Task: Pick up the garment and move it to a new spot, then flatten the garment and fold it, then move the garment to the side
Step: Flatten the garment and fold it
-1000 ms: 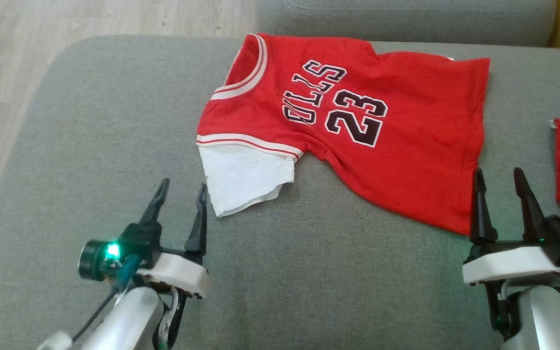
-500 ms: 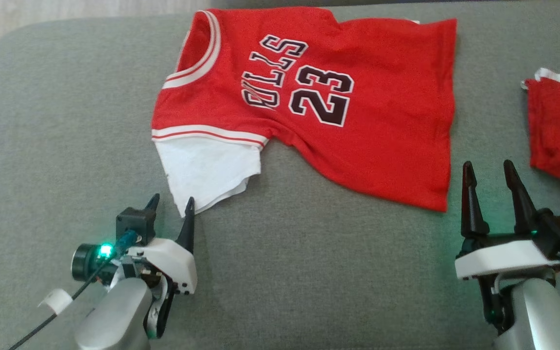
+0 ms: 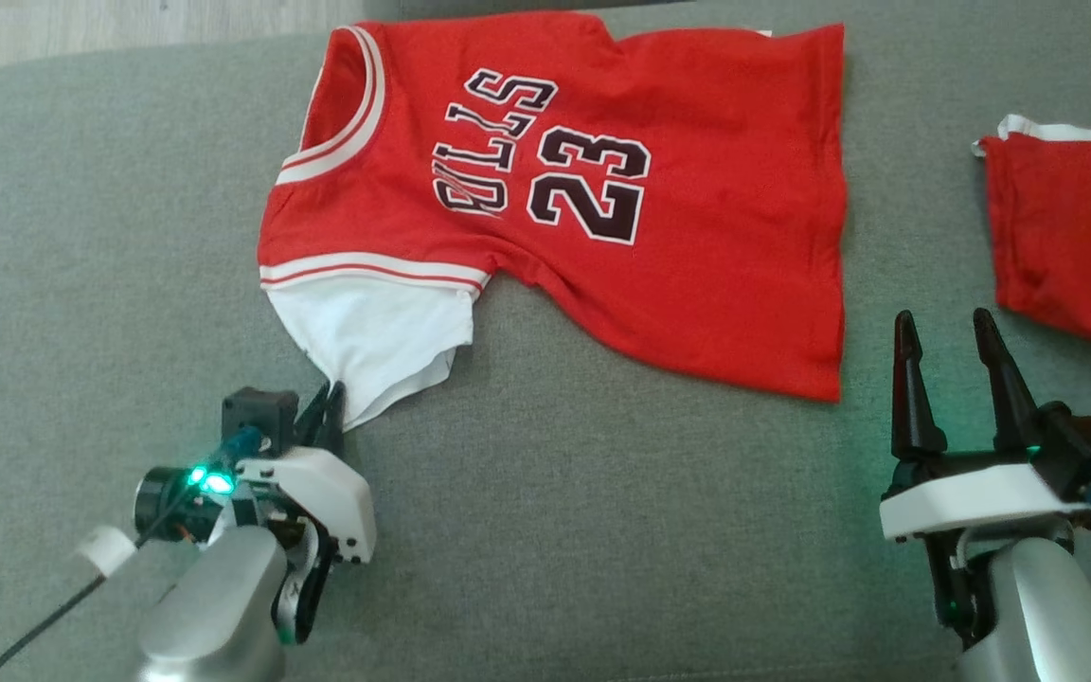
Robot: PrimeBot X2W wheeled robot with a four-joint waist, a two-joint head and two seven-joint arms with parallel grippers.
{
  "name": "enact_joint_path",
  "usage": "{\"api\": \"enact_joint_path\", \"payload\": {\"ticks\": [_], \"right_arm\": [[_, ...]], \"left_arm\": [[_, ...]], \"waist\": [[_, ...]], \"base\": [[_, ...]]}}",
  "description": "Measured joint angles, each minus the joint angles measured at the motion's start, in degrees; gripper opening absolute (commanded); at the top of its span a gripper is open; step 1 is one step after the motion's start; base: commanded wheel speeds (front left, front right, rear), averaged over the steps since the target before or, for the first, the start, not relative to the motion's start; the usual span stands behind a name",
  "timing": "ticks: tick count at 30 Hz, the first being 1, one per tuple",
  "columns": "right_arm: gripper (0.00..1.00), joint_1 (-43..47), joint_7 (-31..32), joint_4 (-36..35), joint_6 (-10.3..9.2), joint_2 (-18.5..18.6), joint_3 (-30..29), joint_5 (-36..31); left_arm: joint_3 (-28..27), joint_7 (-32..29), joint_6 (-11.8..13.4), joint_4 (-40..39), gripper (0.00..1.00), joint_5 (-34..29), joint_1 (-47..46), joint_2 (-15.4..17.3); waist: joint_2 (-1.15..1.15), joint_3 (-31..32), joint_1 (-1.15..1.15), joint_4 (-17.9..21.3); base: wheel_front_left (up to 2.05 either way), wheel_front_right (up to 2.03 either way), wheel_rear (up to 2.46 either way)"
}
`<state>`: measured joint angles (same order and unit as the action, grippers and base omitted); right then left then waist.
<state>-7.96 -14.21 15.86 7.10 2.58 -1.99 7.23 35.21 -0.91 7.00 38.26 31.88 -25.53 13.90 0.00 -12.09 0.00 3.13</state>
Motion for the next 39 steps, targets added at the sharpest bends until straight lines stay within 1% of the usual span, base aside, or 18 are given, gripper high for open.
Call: {"api": "enact_joint_path", "payload": {"ticks": [3, 5, 7, 11, 15, 19, 23, 28, 36, 37, 38, 39], "right_arm": [[1.0, 0.02, -0.01, 0.55, 0.0, 0.0, -0.12, -0.01], [1.0, 0.21, 0.01, 1.36, 0.0, 0.0, -0.26, -0.19], [1.0, 0.59, 0.21, 2.49, 0.0, 0.0, -0.45, -0.29], [1.0, 1.53, 2.47, 4.39, 0.0, 0.0, -0.52, -0.74], [1.0, 2.3, 4.95, 6.51, 0.0, 0.0, -0.12, -0.32], [1.0, 2.14, 7.24, 8.95, 0.0, 0.0, -0.18, 0.48], [1.0, 0.64, 8.89, 12.95, 0.0, 0.0, -0.48, 1.88], [1.0, -2.11, 8.67, 18.17, 0.0, 0.0, -0.54, 3.45], [1.0, -5.84, 7.56, 22.9, 0.0, 0.44, 2.23, 3.19], [0.97, -6.0, 7.57, 23.16, 0.0, 0.55, 2.72, 3.18], [0.43, -6.11, 7.57, 23.37, 0.0, 0.66, 3.19, 3.18], [0.04, -6.23, 7.56, 23.57, 0.0, 0.68, 3.7, 3.2]], "left_arm": [[-0.04, 1.78, 0.08, -0.08, 0.0, 0.01, 0.42, -0.1], [-0.18, 3.9, 0.13, -0.68, 0.0, 0.01, 1.24, -0.1], [-0.56, 6.67, 0.8, -1.88, 0.0, 0.0, 1.94, -0.11], [-2.11, 11.7, 1.89, -5.33, 0.0, -0.01, 2.01, -0.05], [-3.26, 14.15, 2.65, -9.07, 0.0, -0.37, 2.04, 0.01], [-4.28, 14.94, 3.58, -12.91, 0.0, -1.72, 2.11, 0.04], [-4.61, 15.18, 3.55, -14.93, 0.0, -2.59, 2.74, 0.04], [-4.63, 15.19, 3.04, -16.21, 0.0, -3.41, 3.28, -0.03], [-4.65, 15.19, 2.98, -16.85, 0.0, -3.72, 3.35, -0.19], [-4.72, 15.19, 2.76, -16.85, 0.0, -3.72, 3.37, -0.19], [-4.85, 15.19, 2.55, -16.85, 0.0, -3.72, 3.41, -0.19], [-4.94, 15.19, 2.55, -16.85, 0.0, -3.74, 3.44, -0.2]], "waist": [[0.0, 0.88, 0.0, -0.15], [0.0, 1.44, 0.0, -0.42], [0.0, 2.02, 0.0, -0.8], [0.0, 3.0, 0.0, -1.84], [0.0, 3.59, 0.0, -3.09], [0.0, 3.69, 0.0, -4.2], [0.0, 3.39, 0.0, -4.98], [0.0, 2.86, 0.0, -5.84], [0.0, 2.34, 0.0, -6.36], [0.0, 2.37, -0.01, -6.38], [0.0, 2.42, 0.0, -6.38], [0.0, 2.52, 0.0, -6.35]], "base": [[0.0, 0.0, 0.0], [0.0, 0.0, 0.0], [0.0, 0.0, 0.0], [0.0, 0.0, 0.0], [0.0, 0.0, 0.0], [0.0, 0.0, 0.0], [0.0, 0.0, 0.0], [0.0, 0.0, 0.0], [0.0, 0.0, 0.0], [0.0, 0.0, 0.0], [0.0, 0.0, 0.0], [0.0, 0.0, 0.0]]}}
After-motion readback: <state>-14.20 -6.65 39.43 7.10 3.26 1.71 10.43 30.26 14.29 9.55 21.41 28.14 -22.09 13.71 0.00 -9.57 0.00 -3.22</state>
